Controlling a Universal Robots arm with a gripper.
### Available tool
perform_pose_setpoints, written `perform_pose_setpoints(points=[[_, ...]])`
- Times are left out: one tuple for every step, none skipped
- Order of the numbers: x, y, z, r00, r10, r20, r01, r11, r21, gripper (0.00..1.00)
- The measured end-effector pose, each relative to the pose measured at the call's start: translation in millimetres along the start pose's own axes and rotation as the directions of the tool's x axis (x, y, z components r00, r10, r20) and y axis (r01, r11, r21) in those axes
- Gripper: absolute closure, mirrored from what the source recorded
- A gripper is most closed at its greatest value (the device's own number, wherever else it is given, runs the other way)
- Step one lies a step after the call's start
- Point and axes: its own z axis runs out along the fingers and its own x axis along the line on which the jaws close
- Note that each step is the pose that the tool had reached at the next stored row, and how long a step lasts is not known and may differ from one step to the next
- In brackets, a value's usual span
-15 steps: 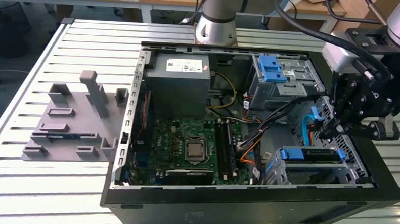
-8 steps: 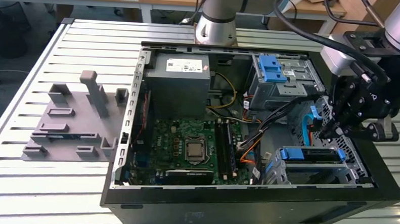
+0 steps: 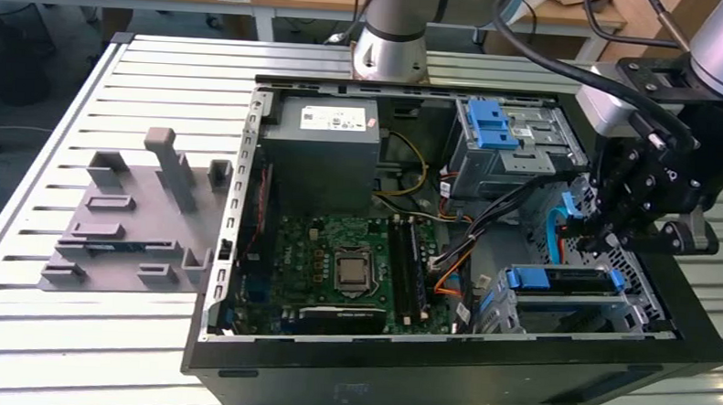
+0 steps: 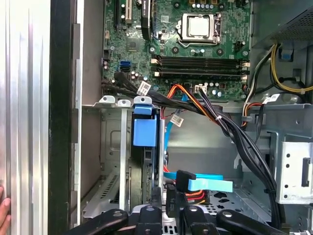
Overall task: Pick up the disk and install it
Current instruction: 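Insert the first disk wire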
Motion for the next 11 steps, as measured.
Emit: perform_pose_setpoints(points=[[-0.2, 0.0, 0.6, 1.0000, 0.000, 0.0001, 0.000, 1.0000, 0.0000, 0.75], [-0.3, 0.0, 1.1, 1.0000, 0.000, 0.0001, 0.000, 1.0000, 0.0000, 0.75], [-0.3, 0.1, 1.9, 1.0000, 0.000, 0.0002, 0.000, 1.0000, 0.0000, 0.75], [-0.4, 0.1, 2.6, 1.0000, 0.000, 0.0003, 0.000, 1.0000, 0.0000, 0.75], [-0.3, 0.1, 3.4, 1.0000, 0.000, 0.0005, 0.000, 1.0000, 0.0001, 0.75], [-0.4, 0.1, 4.0, 1.0000, 0.000, 0.0005, 0.000, 1.0000, 0.0001, 0.75], [-0.4, 0.1, 4.6, 1.0000, 0.000, 0.0008, 0.000, 1.0000, 0.0001, 0.75], [-0.4, 0.2, 5.3, 1.0000, 0.000, 0.0011, 0.000, 1.0000, 0.0002, 0.75], [-0.4, 0.2, 5.9, 1.0000, 0.000, 0.0017, 0.000, 1.0000, 0.0002, 0.75], [-0.3, 0.2, 6.3, 1.0000, 0.000, 0.0027, 0.000, 1.0000, 0.0002, 0.75], [-0.3, 0.2, 6.7, 1.0000, 0.000, 0.0044, 0.000, 1.0000, 0.0002, 0.75]])
